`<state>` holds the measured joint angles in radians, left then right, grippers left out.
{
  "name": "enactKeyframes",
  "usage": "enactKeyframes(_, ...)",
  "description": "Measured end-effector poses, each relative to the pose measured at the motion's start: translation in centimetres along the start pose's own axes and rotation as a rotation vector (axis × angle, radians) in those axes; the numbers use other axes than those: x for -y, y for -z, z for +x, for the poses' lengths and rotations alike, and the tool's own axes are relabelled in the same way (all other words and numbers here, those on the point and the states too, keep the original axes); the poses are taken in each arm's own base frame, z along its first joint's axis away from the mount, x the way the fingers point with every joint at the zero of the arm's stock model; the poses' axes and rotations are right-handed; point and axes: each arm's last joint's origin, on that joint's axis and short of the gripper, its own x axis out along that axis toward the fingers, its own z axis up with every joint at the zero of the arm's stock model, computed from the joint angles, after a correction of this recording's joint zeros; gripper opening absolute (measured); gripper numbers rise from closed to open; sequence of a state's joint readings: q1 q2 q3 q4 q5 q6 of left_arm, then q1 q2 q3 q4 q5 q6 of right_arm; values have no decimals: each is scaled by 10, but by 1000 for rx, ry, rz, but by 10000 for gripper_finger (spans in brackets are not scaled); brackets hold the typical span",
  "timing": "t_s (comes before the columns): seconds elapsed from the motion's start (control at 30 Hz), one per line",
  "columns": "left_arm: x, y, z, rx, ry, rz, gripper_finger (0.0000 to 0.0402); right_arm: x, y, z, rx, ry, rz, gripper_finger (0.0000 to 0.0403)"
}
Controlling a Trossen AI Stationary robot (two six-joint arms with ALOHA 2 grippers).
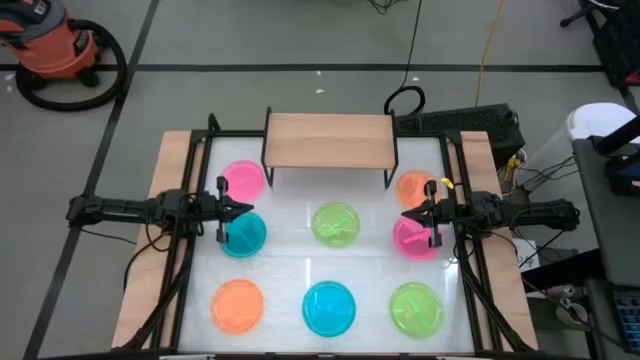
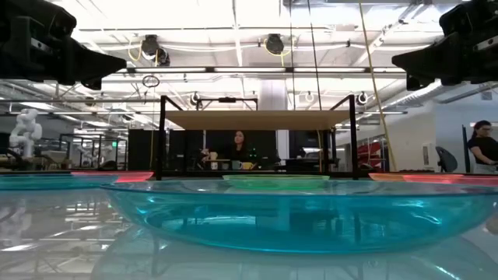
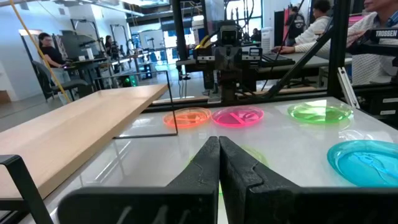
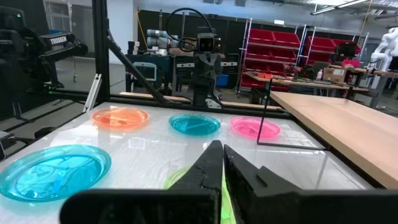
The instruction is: Place and stack plates onto a shelf
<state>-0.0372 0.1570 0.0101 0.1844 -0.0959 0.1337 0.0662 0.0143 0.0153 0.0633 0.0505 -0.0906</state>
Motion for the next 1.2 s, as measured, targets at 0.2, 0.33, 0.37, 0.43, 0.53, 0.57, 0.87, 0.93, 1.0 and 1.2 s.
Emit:
enactKeyframes(0.2,0,0,0,0,0,0,4,0,0,0,1,0,0,0)
enactKeyframes(0.33,0,0,0,0,0,0,4,0,0,0,0,0,0,0)
enactKeyframes(0.37,0,0,0,0,0,0,4,0,0,0,0,0,0,0)
enactKeyframes(0.43,0,0,0,0,-1,0,4,0,0,0,1,0,0,0)
enactKeyframes(0.53,0,0,0,0,-1,0,4,0,0,0,0,0,0,0)
enactKeyframes(0.57,0,0,0,0,0,0,4,0,0,0,0,0,0,0)
enactKeyframes(0.87,0,0,0,0,-1,0,4,0,0,0,0,0,0,0)
enactKeyframes(0.93,0,0,0,0,-1,0,4,0,0,0,0,0,0,0)
enactKeyframes(1.0,0,0,0,0,0,0,4,0,0,0,1,0,0,0)
enactKeyframes(1.2,0,0,0,0,0,0,4,0,-4,0,40,4,2,0)
